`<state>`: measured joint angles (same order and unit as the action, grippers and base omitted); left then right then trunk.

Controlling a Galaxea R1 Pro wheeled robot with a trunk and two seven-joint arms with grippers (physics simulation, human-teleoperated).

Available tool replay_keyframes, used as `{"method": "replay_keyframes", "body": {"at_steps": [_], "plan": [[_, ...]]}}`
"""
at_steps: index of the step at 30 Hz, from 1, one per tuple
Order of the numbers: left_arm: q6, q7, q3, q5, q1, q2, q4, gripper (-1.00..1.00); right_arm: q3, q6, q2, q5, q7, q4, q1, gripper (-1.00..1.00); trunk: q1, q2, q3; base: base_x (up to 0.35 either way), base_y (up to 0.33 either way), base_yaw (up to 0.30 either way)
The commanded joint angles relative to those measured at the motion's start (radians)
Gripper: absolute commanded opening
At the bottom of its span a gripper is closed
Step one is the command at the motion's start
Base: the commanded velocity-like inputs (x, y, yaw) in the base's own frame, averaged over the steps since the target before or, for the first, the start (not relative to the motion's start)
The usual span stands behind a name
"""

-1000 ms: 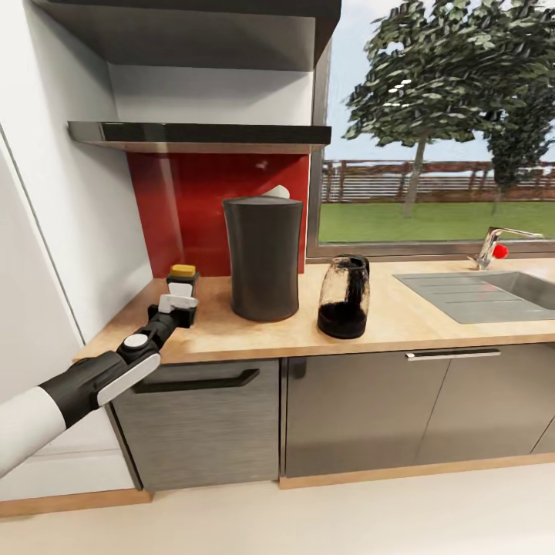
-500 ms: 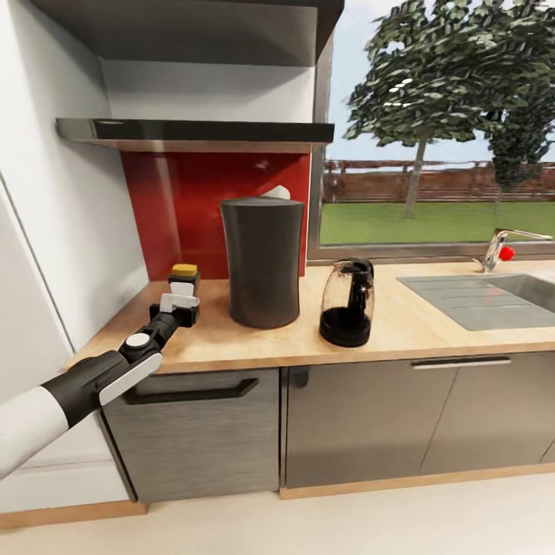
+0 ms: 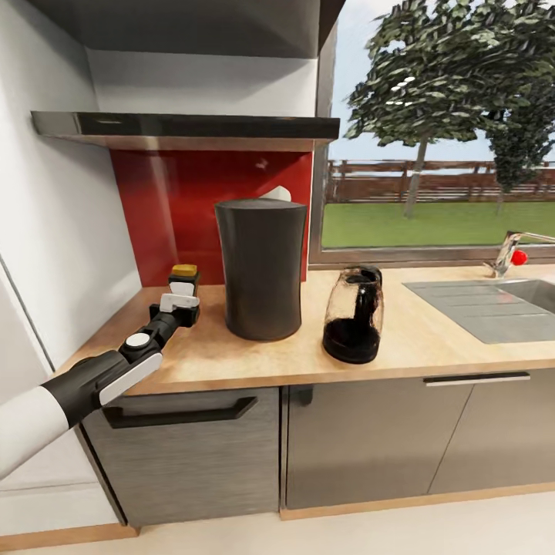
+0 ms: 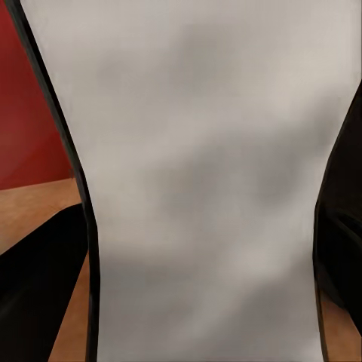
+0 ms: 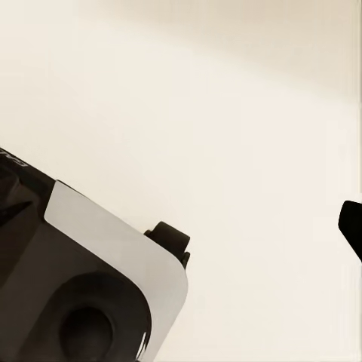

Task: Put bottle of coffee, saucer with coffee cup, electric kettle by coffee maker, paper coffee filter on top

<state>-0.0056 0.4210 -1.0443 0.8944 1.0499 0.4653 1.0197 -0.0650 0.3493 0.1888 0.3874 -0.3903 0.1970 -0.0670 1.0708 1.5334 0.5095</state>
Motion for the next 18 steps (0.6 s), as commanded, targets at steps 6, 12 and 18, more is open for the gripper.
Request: {"method": "replay_keyframes", "body": {"at_steps": [6, 12, 18], "plan": [[0.000, 0.008, -0.005, 0.005, 0.002, 0.001, 0.001, -1.00, -0.007, 0.003, 0.000, 0.005, -0.005, 0.000, -0.001, 1.00, 0.000, 0.001, 0.001, 0.113, 0.000, 0.000], [0.000, 0.008, -0.004, 0.005, 0.002, 0.001, 0.000, -1.00, -0.007, 0.004, 0.000, 0.005, -0.005, 0.000, -0.001, 1.00, 0.000, 0.001, 0.001, 0.220, 0.000, 0.000], [0.000, 0.007, -0.005, 0.005, 0.002, 0.001, 0.000, -1.00, -0.007, 0.004, 0.000, 0.005, -0.005, 0.000, -0.001, 1.00, 0.000, 0.001, 0.001, 0.159, 0.000, 0.000]]}}
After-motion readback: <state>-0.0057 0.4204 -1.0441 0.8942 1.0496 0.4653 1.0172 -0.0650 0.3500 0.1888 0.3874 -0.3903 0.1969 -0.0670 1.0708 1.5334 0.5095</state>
